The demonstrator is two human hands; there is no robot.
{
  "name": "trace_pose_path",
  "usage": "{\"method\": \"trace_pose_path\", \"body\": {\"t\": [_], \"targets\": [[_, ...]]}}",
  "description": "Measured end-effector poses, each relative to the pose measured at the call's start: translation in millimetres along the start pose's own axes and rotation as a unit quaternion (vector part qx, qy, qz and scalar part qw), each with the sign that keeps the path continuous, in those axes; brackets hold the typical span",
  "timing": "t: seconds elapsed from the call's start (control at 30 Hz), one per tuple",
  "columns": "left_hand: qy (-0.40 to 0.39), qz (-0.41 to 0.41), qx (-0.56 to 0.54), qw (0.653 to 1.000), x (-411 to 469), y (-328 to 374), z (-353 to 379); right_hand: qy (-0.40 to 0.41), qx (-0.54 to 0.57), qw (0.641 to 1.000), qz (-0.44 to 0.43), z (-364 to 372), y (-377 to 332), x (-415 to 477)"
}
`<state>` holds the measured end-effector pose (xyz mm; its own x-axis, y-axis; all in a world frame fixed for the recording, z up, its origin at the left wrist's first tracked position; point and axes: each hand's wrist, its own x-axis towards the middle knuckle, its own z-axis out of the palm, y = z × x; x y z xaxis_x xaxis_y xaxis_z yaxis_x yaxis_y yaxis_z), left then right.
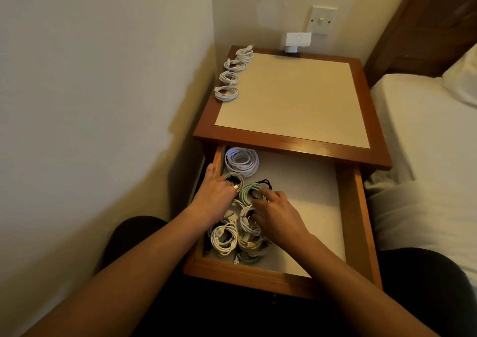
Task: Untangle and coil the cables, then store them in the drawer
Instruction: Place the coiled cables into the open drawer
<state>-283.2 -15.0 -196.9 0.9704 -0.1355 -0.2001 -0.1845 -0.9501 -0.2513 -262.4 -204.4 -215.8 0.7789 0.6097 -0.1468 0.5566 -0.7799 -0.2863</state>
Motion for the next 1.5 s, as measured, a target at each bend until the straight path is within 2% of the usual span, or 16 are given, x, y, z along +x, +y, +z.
{"method": "trace_pose_path", "body": {"t": [0.17,0.27,0.4,0.53,0.8,0.93,1.03,1.13,1.3,1.5], "targets": [[0.038,0.004,-0.104,0.994,-3,-9,-13,-0.003,0.027,1.000,0.006,-18,-5,-2],[0.133,-0.021,-0.214,0.968,1,-24,-26,0.049,0.066,0.997,-0.003,-45,-7,5],[0.251,-0.052,-0.283,0.924,24,-57,-46,0.114,0.084,0.990,-0.009,-91,-5,39],[0.268,-0.103,-0.314,0.905,66,-91,-56,0.160,0.085,0.983,-0.011,-136,4,97],[0.250,-0.164,-0.284,0.911,166,-117,-36,0.157,0.062,0.985,-0.023,-157,-2,258],[0.284,-0.152,-0.244,0.915,181,-128,-22,0.139,0.035,0.989,-0.041,-156,-6,317],[0.294,-0.133,-0.241,0.915,185,-140,-17,0.088,-0.003,0.995,-0.040,-145,-8,347],[0.307,-0.103,-0.218,0.921,182,-143,-12,0.104,-0.019,0.993,-0.046,-132,-4,361],[0.308,-0.075,-0.174,0.932,183,-140,-20,0.126,-0.046,0.991,-0.003,-138,15,355],[0.298,-0.095,-0.157,0.937,154,-132,-27,0.132,0.026,0.990,0.028,-140,37,287]]}}
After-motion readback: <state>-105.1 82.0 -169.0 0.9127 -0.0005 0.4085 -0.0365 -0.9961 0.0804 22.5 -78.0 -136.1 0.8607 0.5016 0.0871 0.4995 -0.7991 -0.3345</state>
